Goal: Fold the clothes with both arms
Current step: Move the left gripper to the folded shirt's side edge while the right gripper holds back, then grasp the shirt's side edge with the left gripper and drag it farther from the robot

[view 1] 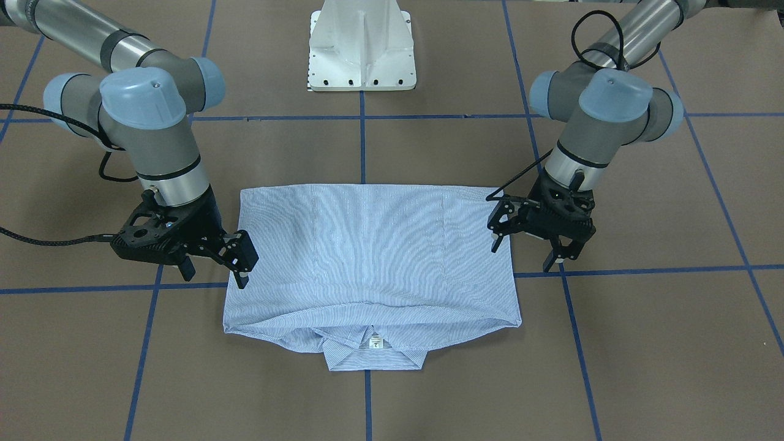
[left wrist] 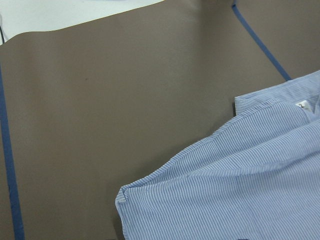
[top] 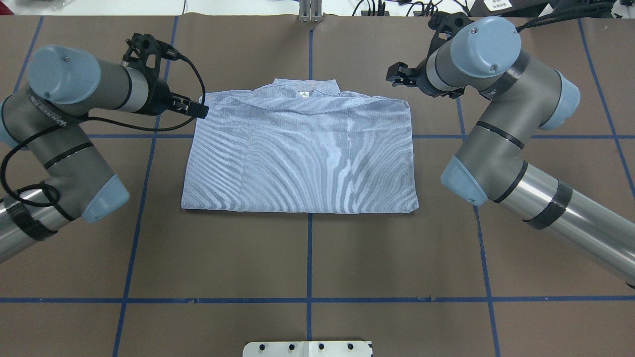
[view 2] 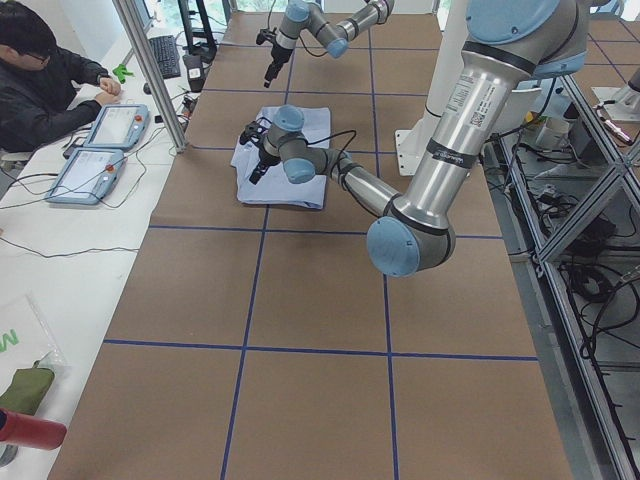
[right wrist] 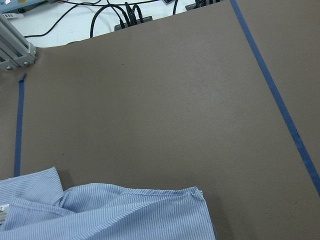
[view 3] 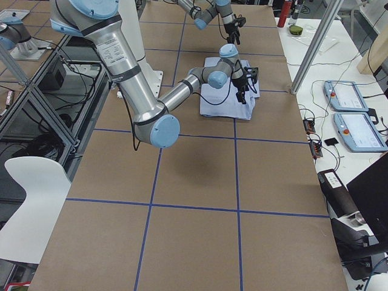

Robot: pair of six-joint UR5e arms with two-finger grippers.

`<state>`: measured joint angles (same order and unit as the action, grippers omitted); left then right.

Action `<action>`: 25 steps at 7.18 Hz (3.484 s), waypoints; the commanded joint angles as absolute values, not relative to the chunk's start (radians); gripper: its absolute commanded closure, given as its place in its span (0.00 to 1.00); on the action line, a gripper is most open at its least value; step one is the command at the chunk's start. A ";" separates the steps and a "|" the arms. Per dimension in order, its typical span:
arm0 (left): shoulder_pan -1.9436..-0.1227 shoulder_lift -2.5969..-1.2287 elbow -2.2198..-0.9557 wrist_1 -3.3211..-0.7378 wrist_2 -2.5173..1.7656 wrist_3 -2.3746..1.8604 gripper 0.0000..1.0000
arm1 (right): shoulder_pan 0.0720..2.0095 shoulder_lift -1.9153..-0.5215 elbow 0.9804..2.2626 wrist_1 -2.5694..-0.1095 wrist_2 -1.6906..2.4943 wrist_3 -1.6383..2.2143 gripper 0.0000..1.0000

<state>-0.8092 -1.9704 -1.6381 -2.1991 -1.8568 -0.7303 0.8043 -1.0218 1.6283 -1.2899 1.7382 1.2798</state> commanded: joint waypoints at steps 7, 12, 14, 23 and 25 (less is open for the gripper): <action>-0.528 -1.735 -1.694 -2.496 -1.729 -1.049 0.00 | 0.810 -1.032 1.634 -1.279 1.736 1.255 0.00; -0.509 -1.735 -1.687 -2.496 -1.701 -1.085 0.33 | 0.810 -1.034 1.634 -1.279 1.736 1.255 0.00; -0.509 -1.736 -1.689 -2.497 -1.703 -1.086 1.00 | 0.810 -1.032 1.634 -1.279 1.736 1.255 0.00; -0.865 -2.102 -1.314 -2.381 -1.710 -0.887 1.00 | 0.807 -1.029 1.634 -1.278 1.736 1.255 0.00; -0.905 -2.311 -1.040 -2.385 -1.706 -0.841 1.00 | 0.805 -1.025 1.635 -1.278 1.738 1.256 0.00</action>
<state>-0.8803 -2.1803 -1.2091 -2.3868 -1.7086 -0.8736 0.8063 -1.0273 1.6346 -1.2778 1.7368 1.2558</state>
